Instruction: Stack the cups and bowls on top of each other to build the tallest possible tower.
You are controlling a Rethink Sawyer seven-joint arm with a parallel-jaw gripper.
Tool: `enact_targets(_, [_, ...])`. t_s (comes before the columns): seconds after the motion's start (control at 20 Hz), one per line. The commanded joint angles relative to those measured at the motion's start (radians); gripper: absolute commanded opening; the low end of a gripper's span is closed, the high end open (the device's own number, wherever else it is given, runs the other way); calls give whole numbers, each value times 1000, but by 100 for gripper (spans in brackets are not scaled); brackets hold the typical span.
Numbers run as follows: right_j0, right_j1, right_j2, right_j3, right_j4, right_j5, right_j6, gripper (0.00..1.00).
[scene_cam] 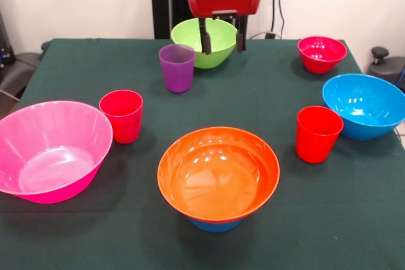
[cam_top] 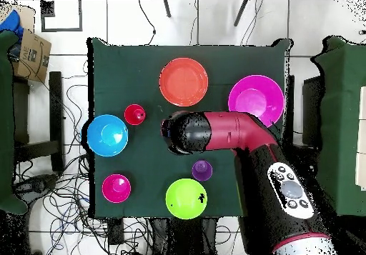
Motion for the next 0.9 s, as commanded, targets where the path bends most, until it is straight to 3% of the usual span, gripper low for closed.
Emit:
enact_targets(0.05, [135, -16, -144, -71, -135, 92, 145, 100])
enact_targets(0.45, [143, 66, -233, -77, -167, -41, 138, 100])
enact_targets(0.65, [142, 131, -261, -83, -151, -109, 169, 100])
enact_targets(0.9, [183, 209, -320, -145, -117, -115, 233, 100])
